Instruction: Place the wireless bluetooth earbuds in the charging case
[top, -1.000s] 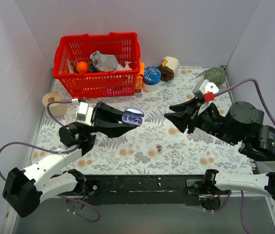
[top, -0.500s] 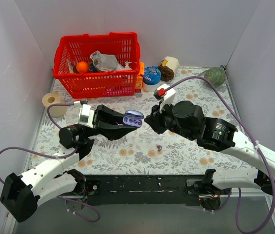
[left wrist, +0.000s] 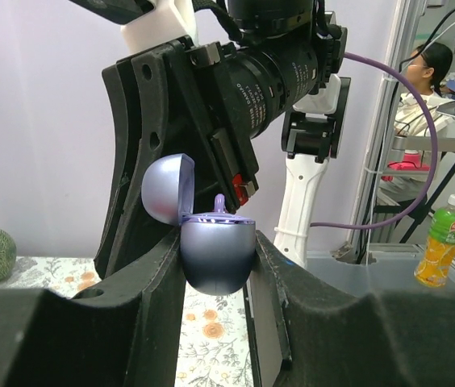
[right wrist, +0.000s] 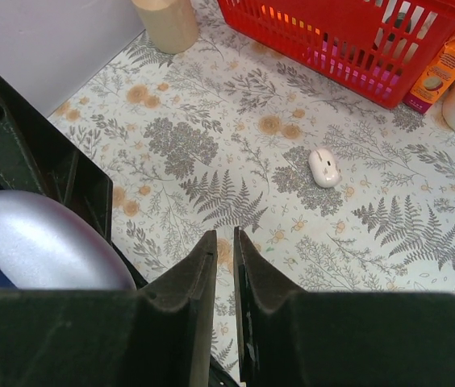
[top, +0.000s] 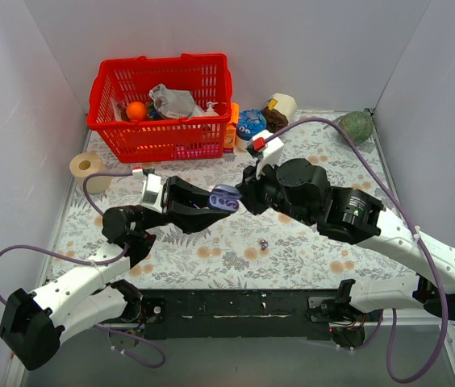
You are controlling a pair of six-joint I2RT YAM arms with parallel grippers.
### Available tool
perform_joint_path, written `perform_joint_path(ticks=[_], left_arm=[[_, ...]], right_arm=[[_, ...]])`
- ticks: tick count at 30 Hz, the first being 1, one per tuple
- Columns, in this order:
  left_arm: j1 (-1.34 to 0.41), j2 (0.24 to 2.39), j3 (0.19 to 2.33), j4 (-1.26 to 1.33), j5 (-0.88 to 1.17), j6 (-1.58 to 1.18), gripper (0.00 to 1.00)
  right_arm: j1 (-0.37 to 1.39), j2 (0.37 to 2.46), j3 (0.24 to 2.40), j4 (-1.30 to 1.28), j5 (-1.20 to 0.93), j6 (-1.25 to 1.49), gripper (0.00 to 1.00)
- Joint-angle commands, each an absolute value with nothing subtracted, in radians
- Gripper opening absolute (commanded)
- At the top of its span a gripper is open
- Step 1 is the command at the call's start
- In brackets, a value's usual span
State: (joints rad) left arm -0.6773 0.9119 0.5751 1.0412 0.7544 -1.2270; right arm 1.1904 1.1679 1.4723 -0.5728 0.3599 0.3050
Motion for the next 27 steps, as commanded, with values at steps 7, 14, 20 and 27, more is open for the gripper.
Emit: perform_joint_path(ticks=[7, 14, 20, 27], left_arm=[[-0.684, 0.919, 0.574, 1.012, 0.736, -1.186, 0.01], [-0.689, 0.911, 0.563, 0.988, 0.715, -1.157, 0.00], [-0.687, 0.876, 0.543, 1.026, 0.680, -1.154, 0.00], [-0.689, 0.864, 0.523, 1.019, 0.618, -1.134, 0.00]], right_arm=[[1.190, 1.192, 1.565, -0.554, 0.367, 0.279, 0.21], [1.192, 1.207, 1.585, -0.574, 0.414, 0.310, 0.22], [1.183, 1.111, 1.476, -0.558, 0.639, 0.449, 0.31], [1.175, 1.124, 1.451, -0.629, 0.580, 0.485, 0.24]])
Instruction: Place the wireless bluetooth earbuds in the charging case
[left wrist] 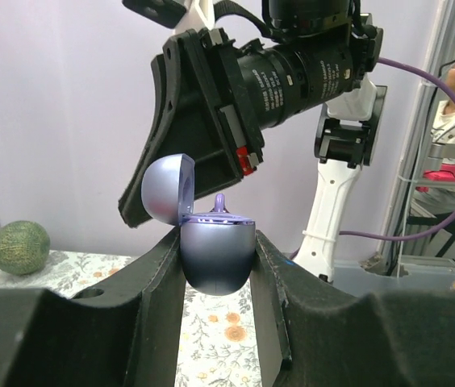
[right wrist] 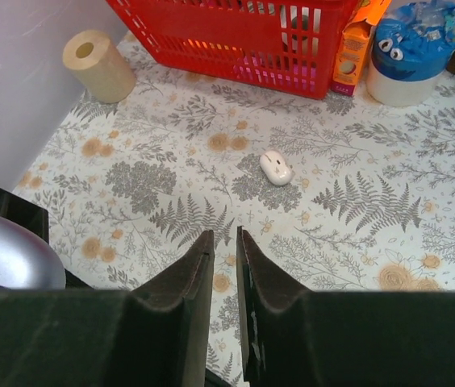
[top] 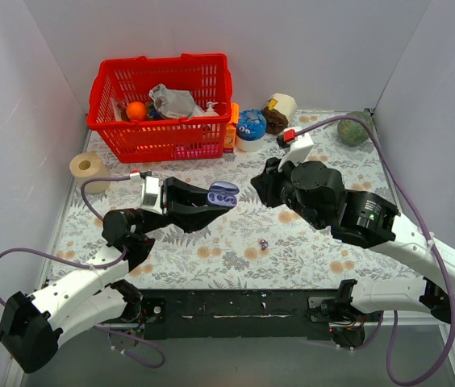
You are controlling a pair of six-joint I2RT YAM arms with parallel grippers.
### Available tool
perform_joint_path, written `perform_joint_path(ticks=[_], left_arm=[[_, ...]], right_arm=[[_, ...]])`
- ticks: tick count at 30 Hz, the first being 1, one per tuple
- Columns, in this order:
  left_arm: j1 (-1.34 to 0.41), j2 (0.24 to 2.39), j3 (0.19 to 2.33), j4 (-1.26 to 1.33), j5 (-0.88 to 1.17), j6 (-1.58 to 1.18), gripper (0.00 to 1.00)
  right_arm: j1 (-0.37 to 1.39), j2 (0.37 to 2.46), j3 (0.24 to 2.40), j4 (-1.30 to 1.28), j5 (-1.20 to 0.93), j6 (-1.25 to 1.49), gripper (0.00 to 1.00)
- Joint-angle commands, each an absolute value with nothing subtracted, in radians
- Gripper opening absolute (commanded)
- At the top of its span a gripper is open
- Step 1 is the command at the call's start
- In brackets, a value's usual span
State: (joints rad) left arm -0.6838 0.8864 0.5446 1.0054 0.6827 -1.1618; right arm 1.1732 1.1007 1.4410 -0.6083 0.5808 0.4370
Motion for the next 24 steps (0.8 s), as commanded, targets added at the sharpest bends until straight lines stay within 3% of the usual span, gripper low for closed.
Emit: perform_joint_path(ticks=[1, 24], left_arm=[[-0.690, 0.864, 0.522, 1.019, 0.605, -1.131, 0.00], [-0.699, 0.897, 0.517, 0.979, 0.612, -1.120, 0.04]], right_arm=[[1.175, 1.137, 1.450, -0.626, 0.539, 0.483, 0.23], [1.204, 1.229, 1.555, -0.591, 0.480, 0.376, 0.22]])
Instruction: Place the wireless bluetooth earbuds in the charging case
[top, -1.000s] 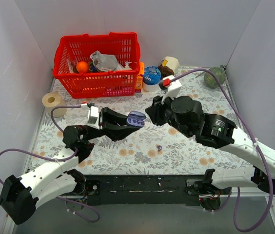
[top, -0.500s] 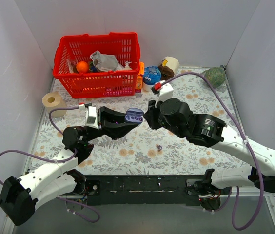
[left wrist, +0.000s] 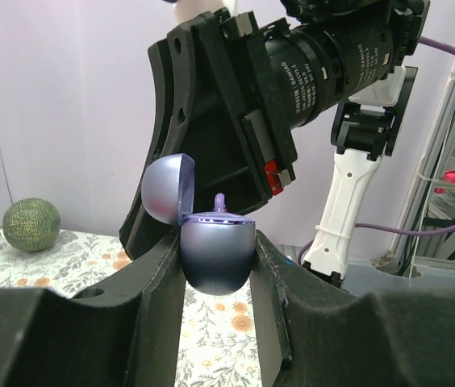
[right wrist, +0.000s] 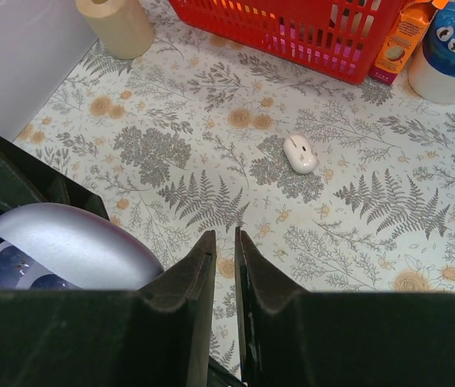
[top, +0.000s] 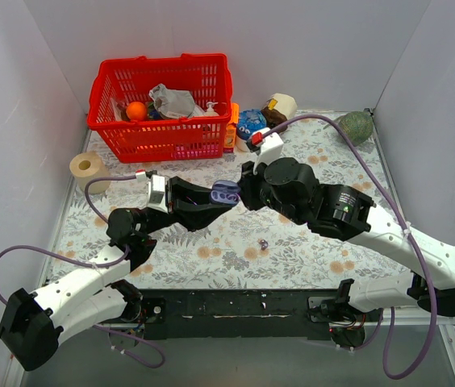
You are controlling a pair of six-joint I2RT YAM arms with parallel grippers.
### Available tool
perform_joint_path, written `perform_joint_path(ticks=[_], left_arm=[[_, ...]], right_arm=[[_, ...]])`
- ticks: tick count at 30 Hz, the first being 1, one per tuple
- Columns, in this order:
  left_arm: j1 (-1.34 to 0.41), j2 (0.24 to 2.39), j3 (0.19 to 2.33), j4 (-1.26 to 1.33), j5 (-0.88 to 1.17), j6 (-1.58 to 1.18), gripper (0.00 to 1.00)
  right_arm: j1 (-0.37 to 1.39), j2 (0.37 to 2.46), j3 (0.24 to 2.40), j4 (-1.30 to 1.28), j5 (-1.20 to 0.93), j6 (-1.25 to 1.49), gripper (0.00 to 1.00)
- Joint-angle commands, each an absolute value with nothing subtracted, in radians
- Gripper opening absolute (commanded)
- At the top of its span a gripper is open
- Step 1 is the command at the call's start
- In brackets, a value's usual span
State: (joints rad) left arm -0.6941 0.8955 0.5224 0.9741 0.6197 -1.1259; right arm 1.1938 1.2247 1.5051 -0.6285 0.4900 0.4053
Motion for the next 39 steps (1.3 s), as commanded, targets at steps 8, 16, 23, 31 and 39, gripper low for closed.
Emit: perform_joint_path(ticks=[8, 16, 23, 31, 39], left_arm=[[-0.706, 0.907, 0.520, 0.980, 0.612, -1.120, 0.04], [-0.707, 0.897, 0.515, 0.962, 0.594, -1.106, 0.05], [-0.713, 0.911, 0.522, 0.954, 0.595, -1.100, 0.09], [-0.718, 0.920, 0.520, 0.946, 0.592, -1.094, 0.13], [-0.721, 0.922, 0.520, 0.939, 0.592, -1.092, 0.15]], right_arm=[[1.218, 1.239, 1.571, -0.587, 0.477, 0.367, 0.22], [1.218, 1.227, 1.568, -0.587, 0.499, 0.371, 0.25], [1.220, 1.247, 1.597, -0.594, 0.479, 0.371, 0.25], [1.221, 1.270, 1.635, -0.603, 0.477, 0.365, 0.25], [1.220, 1.284, 1.651, -0.606, 0.474, 0.359, 0.25]])
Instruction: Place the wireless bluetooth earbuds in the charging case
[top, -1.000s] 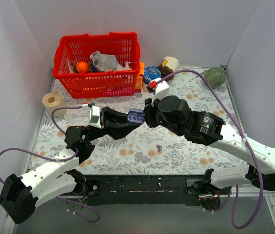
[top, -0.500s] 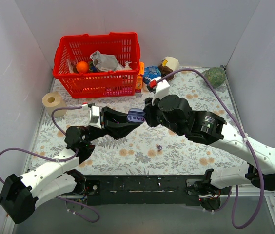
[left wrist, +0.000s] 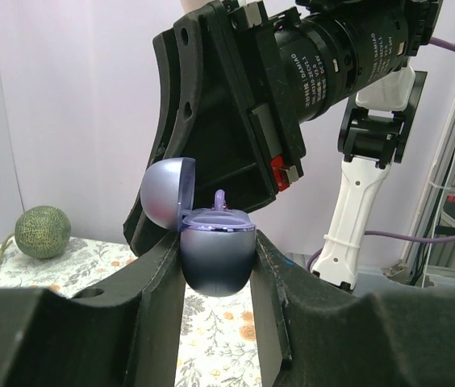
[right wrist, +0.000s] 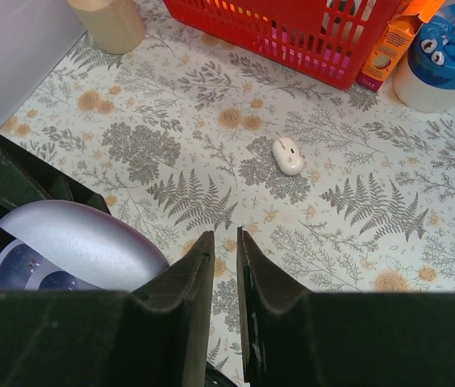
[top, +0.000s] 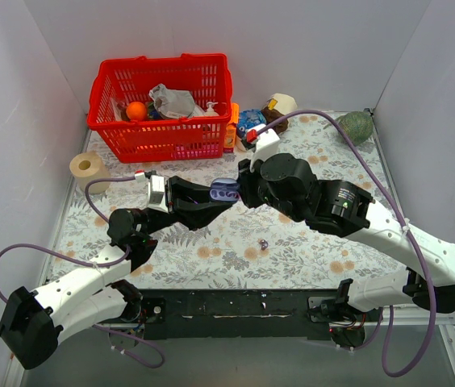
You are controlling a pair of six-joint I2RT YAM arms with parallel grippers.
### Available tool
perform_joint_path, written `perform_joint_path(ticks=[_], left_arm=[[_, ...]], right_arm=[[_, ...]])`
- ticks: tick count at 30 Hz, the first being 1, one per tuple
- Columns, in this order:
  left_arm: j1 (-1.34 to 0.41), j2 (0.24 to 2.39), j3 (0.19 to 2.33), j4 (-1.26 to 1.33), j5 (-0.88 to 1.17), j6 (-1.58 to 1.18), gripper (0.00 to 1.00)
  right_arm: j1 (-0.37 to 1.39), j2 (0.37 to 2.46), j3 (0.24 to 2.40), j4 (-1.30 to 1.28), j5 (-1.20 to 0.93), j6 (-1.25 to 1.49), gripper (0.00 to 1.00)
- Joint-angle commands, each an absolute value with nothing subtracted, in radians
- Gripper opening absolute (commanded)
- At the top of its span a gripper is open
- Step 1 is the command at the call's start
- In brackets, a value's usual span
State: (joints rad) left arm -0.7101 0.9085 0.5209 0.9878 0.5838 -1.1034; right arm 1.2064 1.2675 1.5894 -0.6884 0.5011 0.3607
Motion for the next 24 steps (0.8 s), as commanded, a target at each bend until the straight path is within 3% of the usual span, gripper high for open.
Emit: perform_joint_path(ticks=[1, 24], left_arm=[[-0.721, 0.922, 0.523, 0.939, 0.591, -1.092, 0.15], [-0.723, 0.927, 0.523, 0.940, 0.595, -1.101, 0.26]], right_arm=[[1.220, 1.285, 1.657, -0.606, 0.476, 0.357, 0.25], [1.220, 1.287, 1.660, -0.607, 0.476, 0.354, 0.26]])
